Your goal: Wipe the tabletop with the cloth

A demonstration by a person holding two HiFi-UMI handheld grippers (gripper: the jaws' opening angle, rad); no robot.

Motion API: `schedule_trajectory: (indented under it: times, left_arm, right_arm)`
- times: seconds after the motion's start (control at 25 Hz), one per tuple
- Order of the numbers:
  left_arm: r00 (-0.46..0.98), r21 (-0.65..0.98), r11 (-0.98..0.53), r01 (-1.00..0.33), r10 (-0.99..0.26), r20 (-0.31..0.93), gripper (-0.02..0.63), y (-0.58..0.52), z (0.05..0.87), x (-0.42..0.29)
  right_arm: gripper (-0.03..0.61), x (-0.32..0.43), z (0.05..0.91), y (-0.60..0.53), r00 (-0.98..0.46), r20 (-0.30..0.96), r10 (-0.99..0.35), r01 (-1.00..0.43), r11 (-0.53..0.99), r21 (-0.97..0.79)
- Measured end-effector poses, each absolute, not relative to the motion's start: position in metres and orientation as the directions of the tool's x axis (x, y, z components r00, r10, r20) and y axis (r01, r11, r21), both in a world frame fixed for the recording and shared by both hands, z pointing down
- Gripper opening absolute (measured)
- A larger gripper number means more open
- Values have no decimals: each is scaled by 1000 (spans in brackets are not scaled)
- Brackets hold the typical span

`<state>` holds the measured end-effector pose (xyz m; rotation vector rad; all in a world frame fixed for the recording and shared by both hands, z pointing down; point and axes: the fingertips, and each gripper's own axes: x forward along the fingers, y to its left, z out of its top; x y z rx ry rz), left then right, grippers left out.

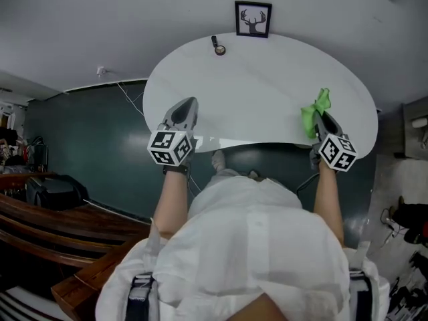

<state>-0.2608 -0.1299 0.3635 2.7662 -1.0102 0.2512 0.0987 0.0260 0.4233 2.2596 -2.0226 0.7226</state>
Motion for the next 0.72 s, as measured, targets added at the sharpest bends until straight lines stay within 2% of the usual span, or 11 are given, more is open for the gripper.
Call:
schedule_trajectory:
  times: [0.28,0.72]
  left_arm:
    - [751,97,-746,-659,-645,144,17,-126,331,-266]
    - [726,53,-725,-687,-682,86,17,-113,307,-284]
  right_arm:
    - [89,105,371,35,58,220,-974,-963,-113,-246]
    - [89,105,333,47,62,123,-990,-978,-85,-188]
